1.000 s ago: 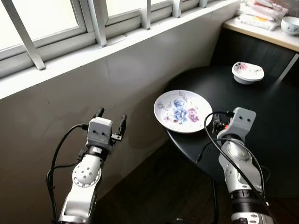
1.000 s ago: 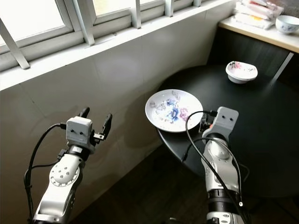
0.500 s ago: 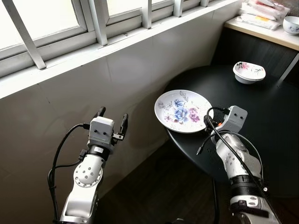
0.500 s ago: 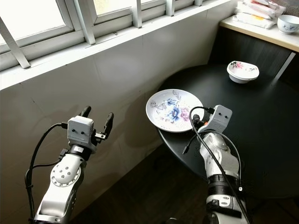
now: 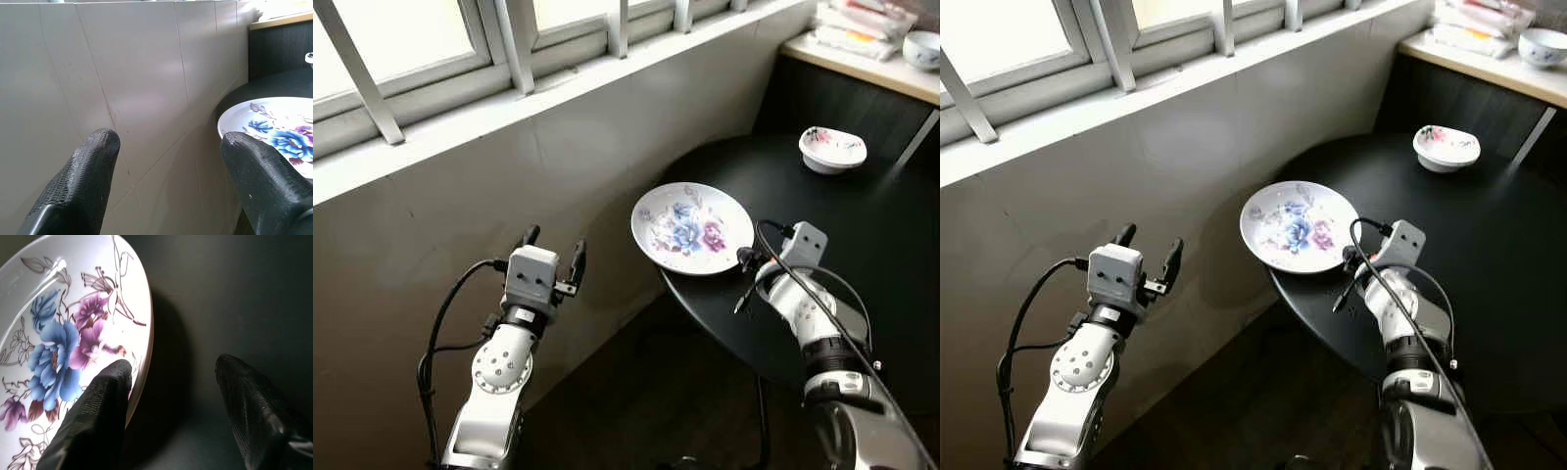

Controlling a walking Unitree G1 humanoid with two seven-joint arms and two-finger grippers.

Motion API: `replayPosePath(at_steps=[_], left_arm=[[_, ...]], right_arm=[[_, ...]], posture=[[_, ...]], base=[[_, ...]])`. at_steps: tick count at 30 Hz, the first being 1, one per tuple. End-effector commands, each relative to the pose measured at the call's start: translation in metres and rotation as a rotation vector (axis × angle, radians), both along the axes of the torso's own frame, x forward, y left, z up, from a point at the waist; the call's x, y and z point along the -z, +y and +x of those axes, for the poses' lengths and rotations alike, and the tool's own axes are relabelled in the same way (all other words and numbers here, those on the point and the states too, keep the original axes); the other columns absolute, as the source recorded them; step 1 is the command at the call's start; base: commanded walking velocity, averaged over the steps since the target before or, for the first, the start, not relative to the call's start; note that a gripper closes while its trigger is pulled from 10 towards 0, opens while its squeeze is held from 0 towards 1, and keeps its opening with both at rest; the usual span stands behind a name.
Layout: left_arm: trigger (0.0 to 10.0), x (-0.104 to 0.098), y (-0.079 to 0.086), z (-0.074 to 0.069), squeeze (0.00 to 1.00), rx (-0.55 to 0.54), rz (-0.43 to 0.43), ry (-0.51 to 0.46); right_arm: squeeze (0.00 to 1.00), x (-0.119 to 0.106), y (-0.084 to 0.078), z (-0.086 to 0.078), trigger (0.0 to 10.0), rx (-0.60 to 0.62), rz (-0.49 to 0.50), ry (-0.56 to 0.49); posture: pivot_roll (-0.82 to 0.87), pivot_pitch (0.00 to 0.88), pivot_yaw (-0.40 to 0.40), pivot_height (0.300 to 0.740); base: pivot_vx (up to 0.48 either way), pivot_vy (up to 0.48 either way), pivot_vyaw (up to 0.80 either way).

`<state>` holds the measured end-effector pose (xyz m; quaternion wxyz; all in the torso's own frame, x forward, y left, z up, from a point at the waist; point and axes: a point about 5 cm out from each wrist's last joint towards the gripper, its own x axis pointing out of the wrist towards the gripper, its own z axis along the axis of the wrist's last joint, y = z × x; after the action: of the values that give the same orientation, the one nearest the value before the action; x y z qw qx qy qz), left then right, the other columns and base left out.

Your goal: Kitchen organization

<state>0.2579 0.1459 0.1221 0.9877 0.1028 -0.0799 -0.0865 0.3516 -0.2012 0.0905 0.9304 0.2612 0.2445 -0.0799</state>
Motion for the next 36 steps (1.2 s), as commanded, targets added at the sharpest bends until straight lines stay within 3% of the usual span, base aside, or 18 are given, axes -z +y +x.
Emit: replayPosePath(at_steps=[1, 14, 15, 16, 17, 18, 26, 32, 36], left_arm=[[10.0, -0.002, -0.001, 0.0, 0.0, -0.001, 0.008, -0.002], [10.0, -0.001, -0.001, 0.0, 0.0, -0.009, 0.016, -0.003], [10.0, -0.001, -0.001, 0.0, 0.0, -0.01, 0.017, -0.002], [10.0, -0.001, -0.001, 0.0, 0.0, -0.011, 0.018, -0.001], [10.0, -0.001, -0.001, 0.0, 0.0, -0.011, 0.018, -0.001], [10.0, -0.001, -0.001, 0.0, 0.0, -0.012, 0.019, 0.0], [10.0, 0.0, 0.0, 0.0, 0.0, -0.012, 0.023, 0.002], [10.0, 0.0, -0.001, 0.001, 0.0, -0.008, 0.022, 0.001], [10.0, 0.0, -0.002, 0.0, 0.0, -0.01, 0.019, 0.0]], right_arm=[[0.0, 0.008, 0.002, -0.002, 10.0, -0.017, 0.028, 0.047], [0.0, 0.003, 0.002, 0.008, 10.0, 0.004, 0.068, 0.062], [0.0, 0.006, 0.0, 0.006, 4.7, 0.048, 0.093, 0.08], [0.0, 0.009, -0.001, 0.005, 3.3, 0.085, 0.111, 0.096], [0.0, 0.009, -0.001, 0.005, 3.3, 0.085, 0.111, 0.096], [0.0, 0.011, -0.004, 0.003, 0.0, 0.132, 0.116, 0.106], [0.0, 0.008, -0.007, -0.001, 0.0, 0.281, 0.104, 0.121], [0.0, -0.012, -0.006, -0.01, 0.0, 0.416, 0.04, 0.09], [0.0, -0.027, -0.002, -0.025, 0.0, 0.493, -0.017, 0.075]], posture=[[0.02, 0.047, -0.028, 0.74], [0.03, 0.049, -0.033, 0.74], [0.03, 0.051, -0.034, 0.74], [0.03, 0.051, -0.034, 0.74], [0.03, 0.051, -0.034, 0.74], [0.03, 0.051, -0.034, 0.74], [0.02, 0.054, -0.03, 0.74], [0.01, 0.053, -0.03, 0.74], [0.01, 0.056, -0.032, 0.74]], base=[[0.0, 0.0, 0.0], [0.0, 0.0, 0.0], [0.0, 0.0, 0.0], [0.0, 0.0, 0.0], [0.0, 0.0, 0.0], [0.0, 0.0, 0.0], [0.0, 0.0, 0.0], [0.0, 0.0, 0.0], [0.0, 0.0, 0.0]])
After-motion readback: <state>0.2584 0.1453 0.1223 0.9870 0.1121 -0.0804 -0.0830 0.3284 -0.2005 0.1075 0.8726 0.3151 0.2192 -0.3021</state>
